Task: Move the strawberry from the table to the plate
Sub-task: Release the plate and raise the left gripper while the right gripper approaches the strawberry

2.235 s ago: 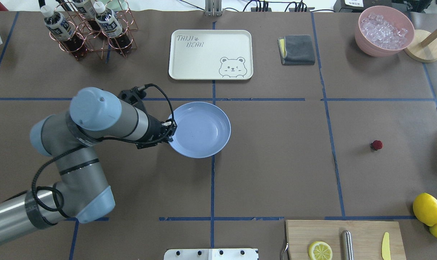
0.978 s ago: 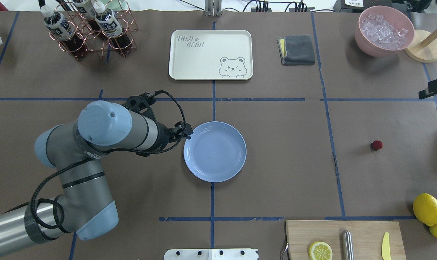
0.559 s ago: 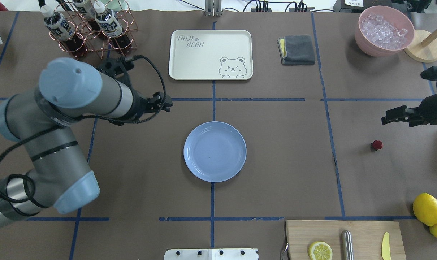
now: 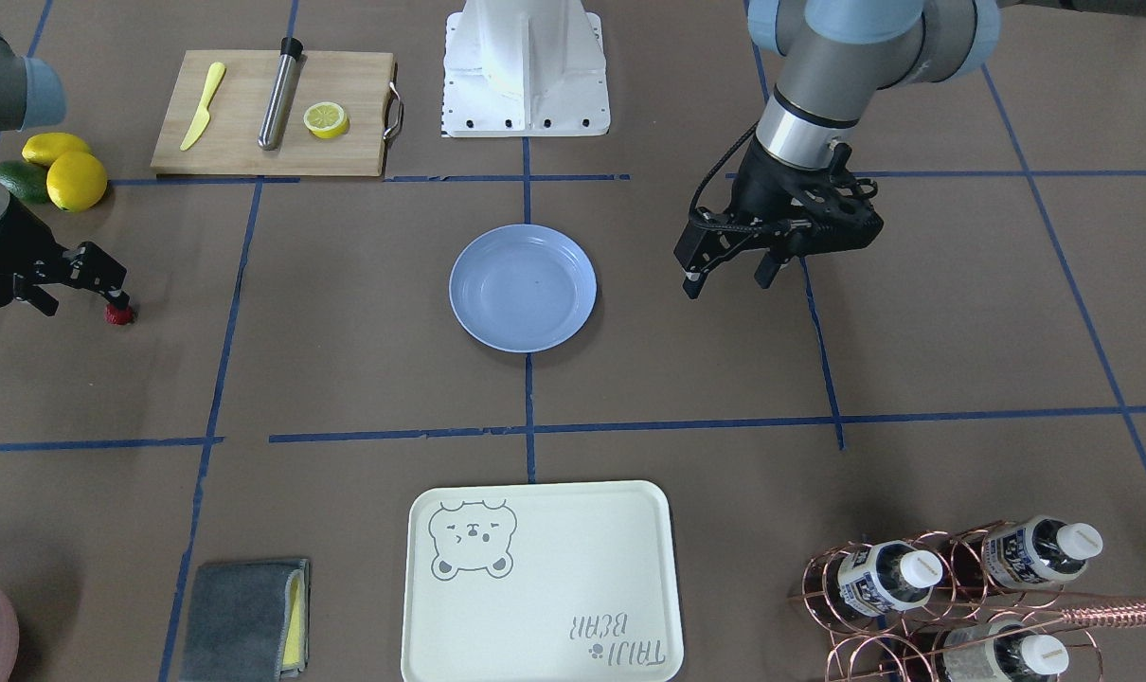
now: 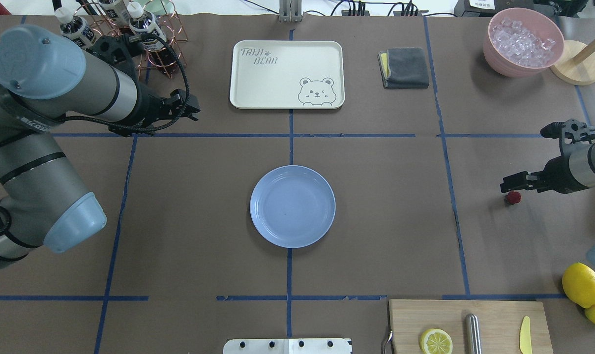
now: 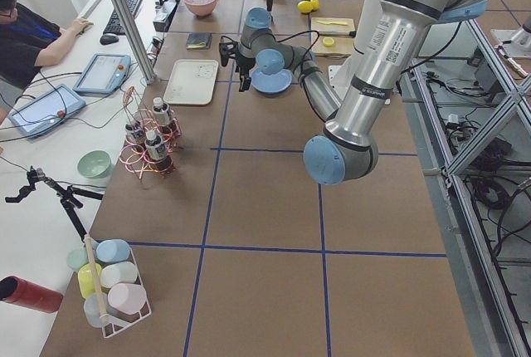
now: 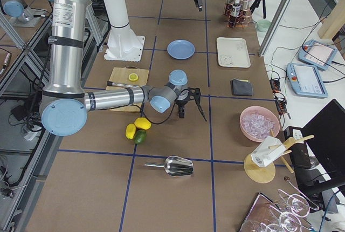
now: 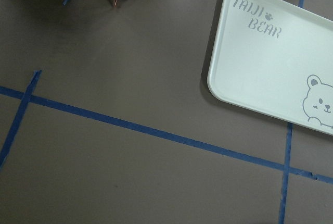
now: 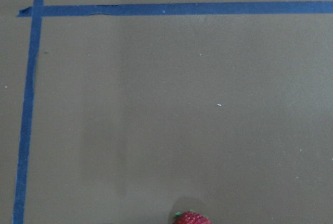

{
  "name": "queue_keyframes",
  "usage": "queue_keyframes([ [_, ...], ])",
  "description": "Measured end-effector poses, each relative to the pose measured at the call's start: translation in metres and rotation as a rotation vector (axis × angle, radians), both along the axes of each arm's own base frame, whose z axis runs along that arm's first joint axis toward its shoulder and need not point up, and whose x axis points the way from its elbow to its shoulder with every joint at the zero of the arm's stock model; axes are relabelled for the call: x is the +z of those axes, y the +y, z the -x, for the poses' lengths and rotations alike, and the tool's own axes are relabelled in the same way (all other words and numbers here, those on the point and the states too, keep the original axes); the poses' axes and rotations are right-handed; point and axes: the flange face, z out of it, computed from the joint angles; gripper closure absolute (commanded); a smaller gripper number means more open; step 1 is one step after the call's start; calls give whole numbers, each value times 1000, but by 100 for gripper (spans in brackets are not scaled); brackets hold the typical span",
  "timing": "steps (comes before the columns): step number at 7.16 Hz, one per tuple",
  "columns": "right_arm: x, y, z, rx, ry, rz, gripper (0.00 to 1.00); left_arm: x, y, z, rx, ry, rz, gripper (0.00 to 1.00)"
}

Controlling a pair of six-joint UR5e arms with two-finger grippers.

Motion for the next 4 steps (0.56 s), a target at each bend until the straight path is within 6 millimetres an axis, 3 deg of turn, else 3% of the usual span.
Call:
queue_keyframes([
  [4, 4, 7, 15, -33, 10, 8, 23, 4, -1, 1, -1, -6, 3, 0],
])
